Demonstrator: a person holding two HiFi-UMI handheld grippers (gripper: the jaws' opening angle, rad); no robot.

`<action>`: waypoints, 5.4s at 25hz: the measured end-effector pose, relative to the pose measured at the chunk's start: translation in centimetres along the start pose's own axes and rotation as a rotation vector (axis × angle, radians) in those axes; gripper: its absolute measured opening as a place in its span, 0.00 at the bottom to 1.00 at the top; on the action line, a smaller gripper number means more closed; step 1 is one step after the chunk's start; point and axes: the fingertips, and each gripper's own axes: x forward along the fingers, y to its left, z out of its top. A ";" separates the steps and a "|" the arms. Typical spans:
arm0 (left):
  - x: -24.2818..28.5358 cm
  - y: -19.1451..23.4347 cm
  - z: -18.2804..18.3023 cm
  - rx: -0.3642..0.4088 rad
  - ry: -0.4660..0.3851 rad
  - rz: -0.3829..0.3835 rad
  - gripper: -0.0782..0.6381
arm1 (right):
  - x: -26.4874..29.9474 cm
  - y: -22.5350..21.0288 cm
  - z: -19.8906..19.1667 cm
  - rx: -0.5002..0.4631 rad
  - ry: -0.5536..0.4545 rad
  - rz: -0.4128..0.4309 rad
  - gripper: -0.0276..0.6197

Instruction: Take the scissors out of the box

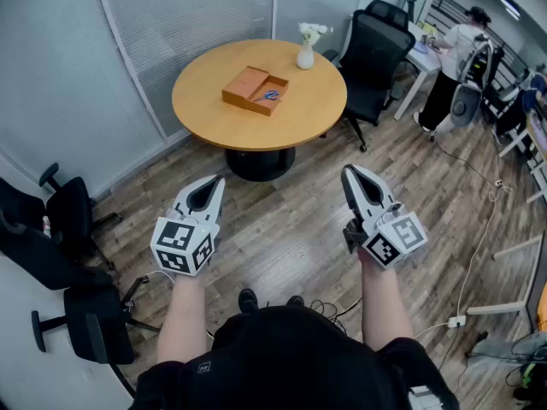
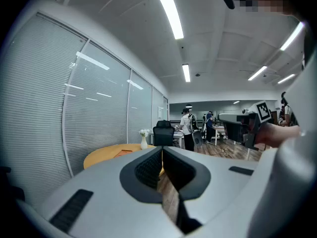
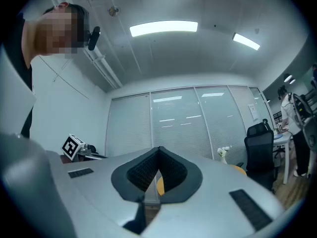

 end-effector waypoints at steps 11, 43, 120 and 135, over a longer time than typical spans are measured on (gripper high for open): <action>-0.1 1.4 -0.4 -0.012 -0.007 -0.016 0.13 | 0.7 0.4 -0.4 -0.011 0.010 -0.027 0.10; 0.5 11.5 -3.7 -0.072 0.017 -0.057 0.13 | 8.6 1.5 -4.5 0.103 0.039 -0.047 0.10; 50.0 34.2 0.7 -0.129 0.063 -0.027 0.13 | 51.9 -35.3 -14.9 0.107 0.301 0.223 0.10; 51.1 35.1 -1.5 -0.191 0.120 0.124 0.13 | 55.9 -35.9 -27.3 -0.373 0.676 0.571 0.10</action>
